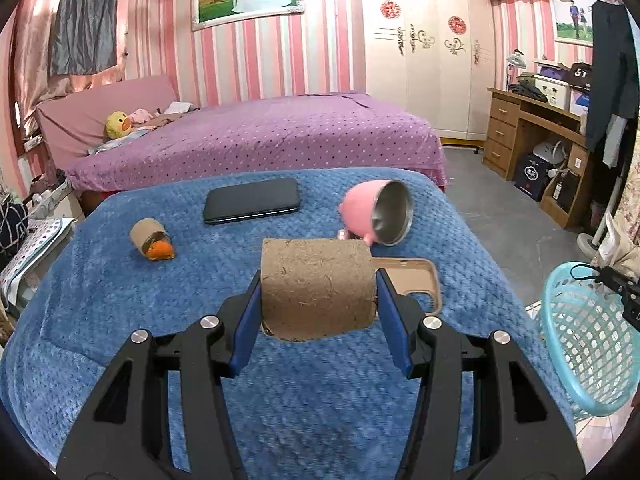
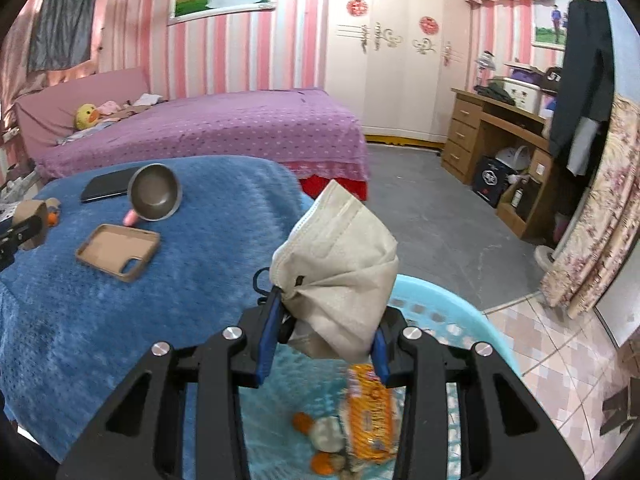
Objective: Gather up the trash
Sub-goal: 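Carry the tube and pouch over the light-blue basket with both tools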
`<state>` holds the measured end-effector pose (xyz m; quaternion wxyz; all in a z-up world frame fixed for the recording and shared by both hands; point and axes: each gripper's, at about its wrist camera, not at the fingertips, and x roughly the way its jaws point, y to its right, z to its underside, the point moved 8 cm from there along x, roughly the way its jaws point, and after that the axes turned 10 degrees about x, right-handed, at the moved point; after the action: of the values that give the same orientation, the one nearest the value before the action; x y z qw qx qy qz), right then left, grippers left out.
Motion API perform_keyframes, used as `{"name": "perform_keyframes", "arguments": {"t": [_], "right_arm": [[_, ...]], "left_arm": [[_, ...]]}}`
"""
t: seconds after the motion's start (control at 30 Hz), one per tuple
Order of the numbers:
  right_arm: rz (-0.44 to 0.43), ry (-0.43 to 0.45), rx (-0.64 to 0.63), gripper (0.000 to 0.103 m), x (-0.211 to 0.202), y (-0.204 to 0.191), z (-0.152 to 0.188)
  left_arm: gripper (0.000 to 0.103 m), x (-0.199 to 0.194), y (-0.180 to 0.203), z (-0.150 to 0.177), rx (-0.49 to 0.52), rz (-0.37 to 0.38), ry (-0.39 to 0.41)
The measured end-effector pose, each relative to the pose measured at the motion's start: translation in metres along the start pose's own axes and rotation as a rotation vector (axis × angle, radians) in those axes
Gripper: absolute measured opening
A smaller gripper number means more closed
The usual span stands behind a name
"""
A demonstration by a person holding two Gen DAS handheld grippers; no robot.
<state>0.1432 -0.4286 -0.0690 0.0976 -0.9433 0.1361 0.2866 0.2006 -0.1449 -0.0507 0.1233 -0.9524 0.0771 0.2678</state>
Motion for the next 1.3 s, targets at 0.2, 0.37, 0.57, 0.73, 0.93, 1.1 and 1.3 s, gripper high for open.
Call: {"name": "perform_keyframes", "arguments": {"t": [0.2, 0.37, 0.57, 0.73, 0.93, 1.1, 1.3], "right_arm": [[0.058, -0.011, 0.016, 0.039, 0.001, 0.044, 0.004], [0.095, -0.017, 0.045, 0.039, 0.002, 0.074, 0.008], [0.131, -0.015, 0.067, 0.039, 0.0, 0.102, 0.01], [0.143, -0.015, 0.107, 0.04, -0.003, 0.125, 0.011], [0.139, -0.017, 0.12, 0.04, -0.005, 0.137, 0.015], [0.133, -0.02, 0.126, 0.04, -0.004, 0.143, 0.016], [0.121, -0.015, 0.136, 0.04, -0.006, 0.142, 0.016]], "left_arm": [[0.052, 0.003, 0.03, -0.002, 0.035, 0.021, 0.007], [0.052, 0.001, 0.072, -0.006, 0.081, 0.061, 0.025], [0.052, 0.002, 0.136, -0.006, 0.109, 0.157, 0.018], [0.052, -0.003, 0.186, -0.011, 0.141, 0.229, 0.033], [0.052, -0.01, 0.239, -0.014, 0.171, 0.29, 0.038], [0.052, -0.012, 0.263, -0.013, 0.168, 0.33, 0.022], [0.067, -0.01, 0.27, -0.017, 0.191, 0.338, 0.027]]}}
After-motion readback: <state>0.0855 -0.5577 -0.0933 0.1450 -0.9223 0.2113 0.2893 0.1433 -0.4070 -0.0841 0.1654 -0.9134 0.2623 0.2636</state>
